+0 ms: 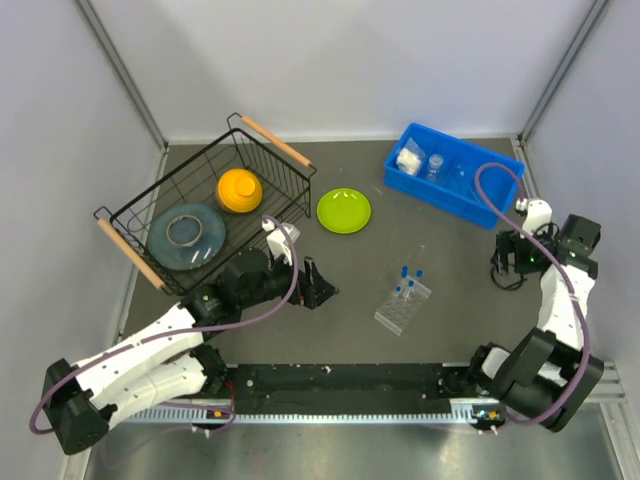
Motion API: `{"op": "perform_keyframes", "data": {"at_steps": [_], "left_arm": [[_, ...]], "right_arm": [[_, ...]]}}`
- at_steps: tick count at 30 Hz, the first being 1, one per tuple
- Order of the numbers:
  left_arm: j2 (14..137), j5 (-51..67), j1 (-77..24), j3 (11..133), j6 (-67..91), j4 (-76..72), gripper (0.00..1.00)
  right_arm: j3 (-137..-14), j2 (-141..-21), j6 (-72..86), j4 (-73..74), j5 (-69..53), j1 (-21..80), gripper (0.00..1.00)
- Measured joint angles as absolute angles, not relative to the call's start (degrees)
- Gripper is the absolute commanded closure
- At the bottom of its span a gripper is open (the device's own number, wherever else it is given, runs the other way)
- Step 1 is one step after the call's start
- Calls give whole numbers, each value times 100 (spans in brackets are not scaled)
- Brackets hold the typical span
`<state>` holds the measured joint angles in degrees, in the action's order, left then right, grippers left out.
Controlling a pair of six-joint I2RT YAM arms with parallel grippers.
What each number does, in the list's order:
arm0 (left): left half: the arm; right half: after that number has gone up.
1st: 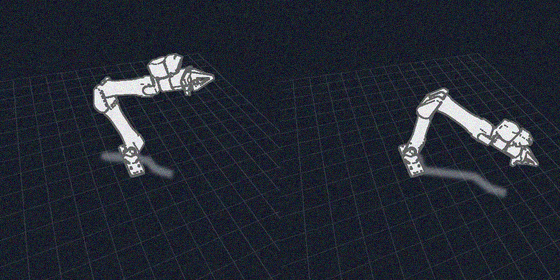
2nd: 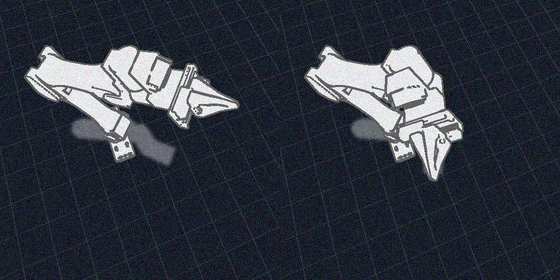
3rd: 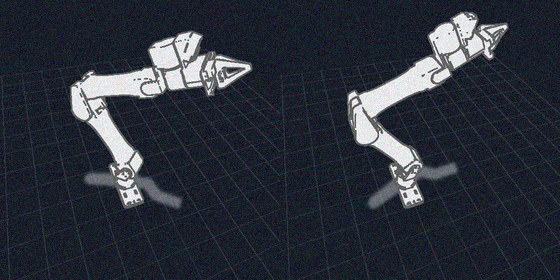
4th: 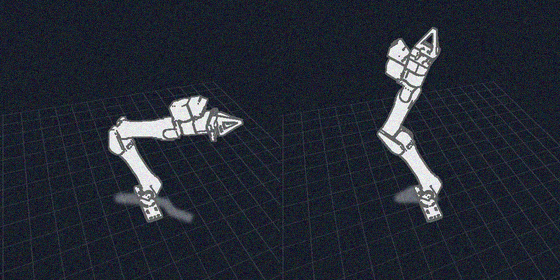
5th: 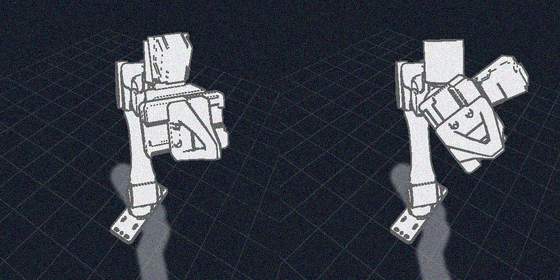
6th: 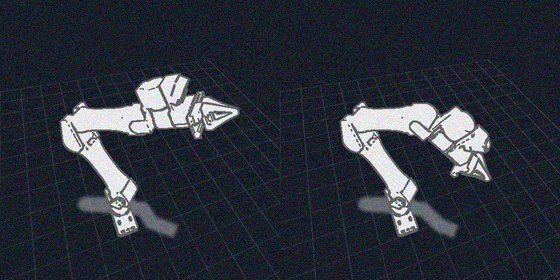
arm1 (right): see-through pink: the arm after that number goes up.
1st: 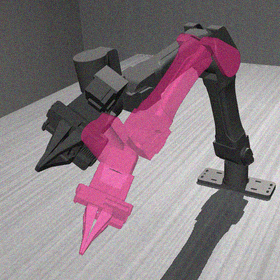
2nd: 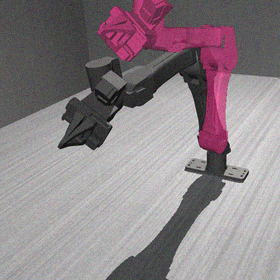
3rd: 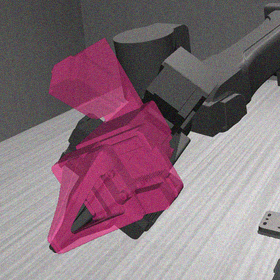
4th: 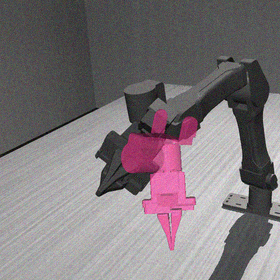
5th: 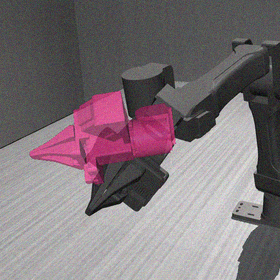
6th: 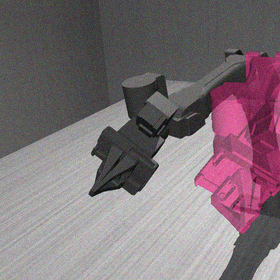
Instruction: Organize the chemistry lab equipment
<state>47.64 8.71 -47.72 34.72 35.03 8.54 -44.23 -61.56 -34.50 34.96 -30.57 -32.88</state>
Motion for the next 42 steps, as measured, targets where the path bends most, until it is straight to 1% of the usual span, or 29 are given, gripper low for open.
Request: {"op": "perform_keyframes", "data": {"at_steps": [2,3,5,6,8,9,11,13,14,15,17,20,21,23,29,34,38,42], "left_arm": [[4805,910,-4772,3485,3518,836,1],[4816,921,-4772,3485,3531,816,2],[4829,932,-4772,3485,3564,786,1],[4829,941,-4772,3485,3573,770,1],[4829,945,-4772,3485,3588,749,1],[4836,945,-4772,3485,3590,746,2],[4875,945,-4772,3485,3588,735,2],[4919,947,-4772,3485,3588,735,2],[4941,947,-4772,3485,3586,735,2],[4958,950,-4772,3485,3586,738,2],[4980,956,-4772,3485,3586,735,1],[4989,969,-4772,3485,3586,725,1],[4989,972,-4772,3485,3586,725,2],[4987,976,-4772,3485,3586,711,2],[4880,982,-4772,3485,3583,668,2],[4768,982,-4772,3428,3577,510,2],[4762,985,-4772,3328,3538,416,2],[4762,985,-4772,3277,3448,392,1]], "right_arm": [[-4423,-6412,-3459,3179,-2954,-3079,28],[-4423,-6536,-3468,3033,-2904,-2982,33],[-4423,-6764,-3487,2790,-2825,-2867,38],[-4423,-6893,-3494,2679,-2794,-2834,43],[-4423,-7118,-3498,2517,-2735,-2799,48],[-4423,-7207,-3494,2456,-2700,-2788,52],[-4423,-7328,-3496,2368,-2661,-2786,54],[-4423,-7408,-3496,2265,-2637,-2779,59],[-4423,-7435,-3498,2226,-2633,-2773,60],[-4423,-7456,-3498,2185,-2624,-2753,65],[-4423,-7494,-3505,2147,-2620,-2703,69],[-4427,-7585,-3498,2099,-2622,-2615,83],[-4429,-7618,-3500,2093,-2624,-2591,92],[-4436,-7673,-3507,2082,-2620,-2565,100],[-4543,-7642,-3634,2268,-2613,-2550,100],[-4628,-7043,-3935,3035,-2648,-2550,100],[-5205,-6652,-4060,3701,-2759,-2550,100],[-6095,-6657,-4049,4169,-2921,-2550,100]]}}
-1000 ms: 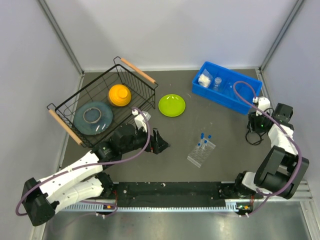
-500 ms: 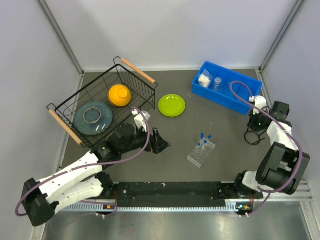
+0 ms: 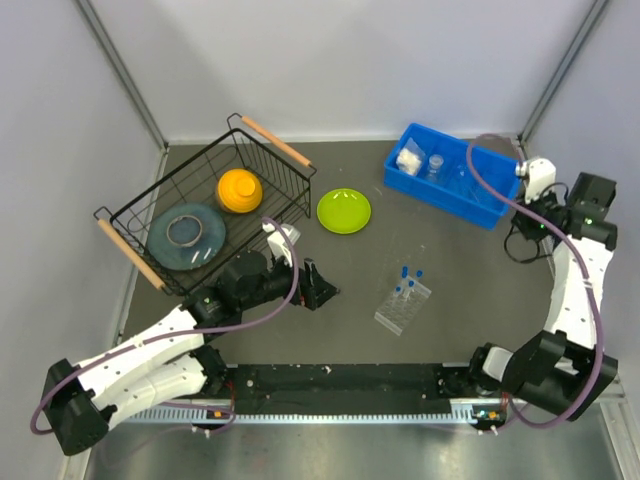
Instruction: Organize the chemistry lab equipment
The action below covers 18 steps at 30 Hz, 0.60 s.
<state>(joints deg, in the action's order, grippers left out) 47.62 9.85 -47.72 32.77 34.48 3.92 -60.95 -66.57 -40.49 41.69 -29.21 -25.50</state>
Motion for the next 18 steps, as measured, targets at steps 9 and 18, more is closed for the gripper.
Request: {"op": "perform_keyframes", "data": {"at_steps": [9,18], "left_arm": [[4663,980,-4772,3166,3242,322,1],[4449,965,-4772,2626,3223,34,1]], "right_arm": [[-8558,-7913,-3627,4534,-3096,-2073,100],[-10449,-10009,-3061,4606,-3013,-1562,100]]}}
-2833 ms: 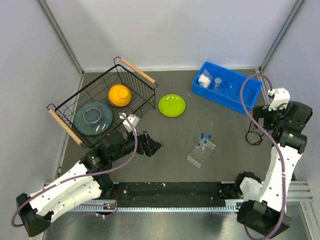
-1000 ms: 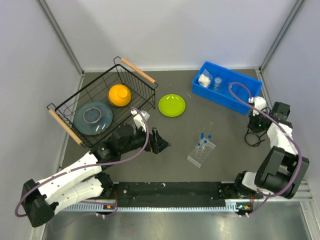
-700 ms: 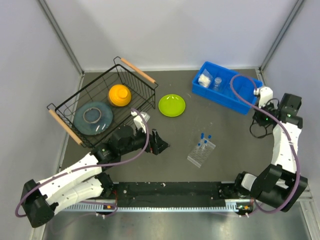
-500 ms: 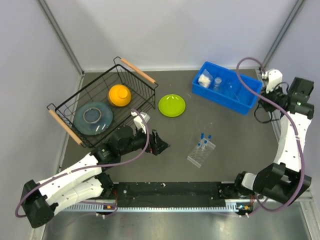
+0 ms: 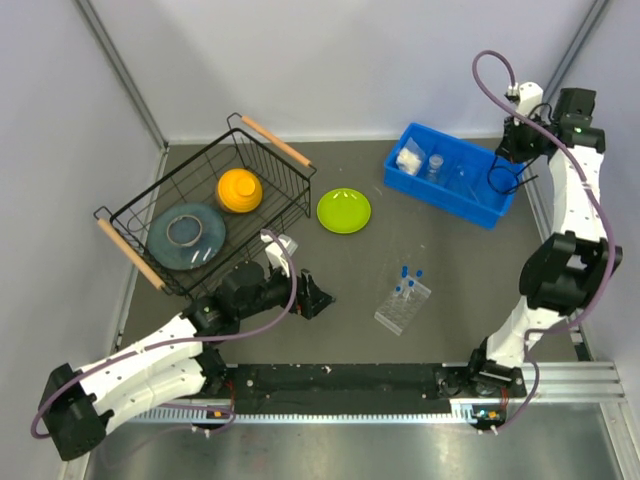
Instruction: Organize the chemistry lab equipment
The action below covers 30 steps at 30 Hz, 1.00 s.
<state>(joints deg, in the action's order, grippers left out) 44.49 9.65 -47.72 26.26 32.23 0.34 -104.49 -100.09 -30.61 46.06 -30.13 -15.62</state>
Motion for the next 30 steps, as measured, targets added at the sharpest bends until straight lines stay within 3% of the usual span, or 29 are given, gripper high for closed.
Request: {"op": "perform_keyframes", "data": {"at_steps": [8,23,26,30], "left_arm": [[4486,965,-4772,2580,3111,-45,1],[5240,1146,-4772,2602,3094,-346,1],[5240,1157,-4772,2626,3094,-353,1],[5280,1162,-4772,2648,3094,-355,1]], "right_arm": [[-11432,-11408,-2821,4661,-2792,-1511,100],[-12261,-12468,-2423,4552,-2650,-1511,100],[-12272,-12665,-2373,4525,-2606,-1511,92],[-12272,-12809,-2287,4515,-2499,-1511,72]]}}
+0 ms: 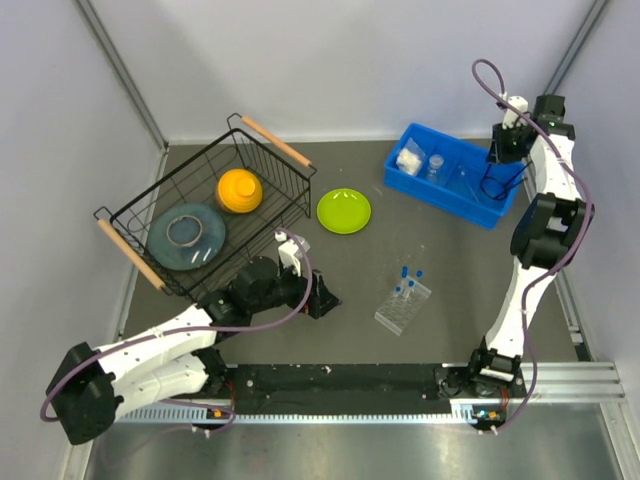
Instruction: Organize the chemistry lab equipment
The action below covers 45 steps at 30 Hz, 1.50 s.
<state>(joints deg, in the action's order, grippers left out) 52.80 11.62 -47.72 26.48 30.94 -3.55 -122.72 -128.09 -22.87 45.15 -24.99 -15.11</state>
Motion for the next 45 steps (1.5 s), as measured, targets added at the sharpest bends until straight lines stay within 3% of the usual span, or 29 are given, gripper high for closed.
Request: {"op": "perform_keyframes", "data": {"at_steps": [6,8,13,18,28,30,31,39,45], "left_arm": [[5354,1192,-4772,2655,3092,-349,1],[5339,1203,-4772,2661,3074,-344,1],[5153,1332,-4772,2685,2906,-274,1],[4818,1632,-4772,2724,2718,-259,1],[4584,1791,-4853,2967,2611,75,1],[4584,1647,-4875,3148,2580,370,1],[4571,1514,-4882,3253,2547,554,1],[4128,62,-4713,4759,2178,2383,1],[4501,-587,-4331,6639,1616,3426,1]], "right_arm": [[-12272,-12809,-2265,4471,-2432,-1511,34],[-12265,-12783,-2287,4460,-2414,-1511,30],[-11968,-12326,-2349,4453,-2429,-1511,29],[-11351,-11148,-2344,4405,-2731,-1511,28],[-8604,-7994,-2062,4132,-4377,-1500,20],[-8062,-7566,-1962,4139,-4497,-1500,18],[-7819,-7363,-1896,4167,-4497,-1498,1],[-6853,-5485,-1170,4038,-3371,-1487,1],[-6827,-4379,-270,3756,-2078,-1479,1]]}}
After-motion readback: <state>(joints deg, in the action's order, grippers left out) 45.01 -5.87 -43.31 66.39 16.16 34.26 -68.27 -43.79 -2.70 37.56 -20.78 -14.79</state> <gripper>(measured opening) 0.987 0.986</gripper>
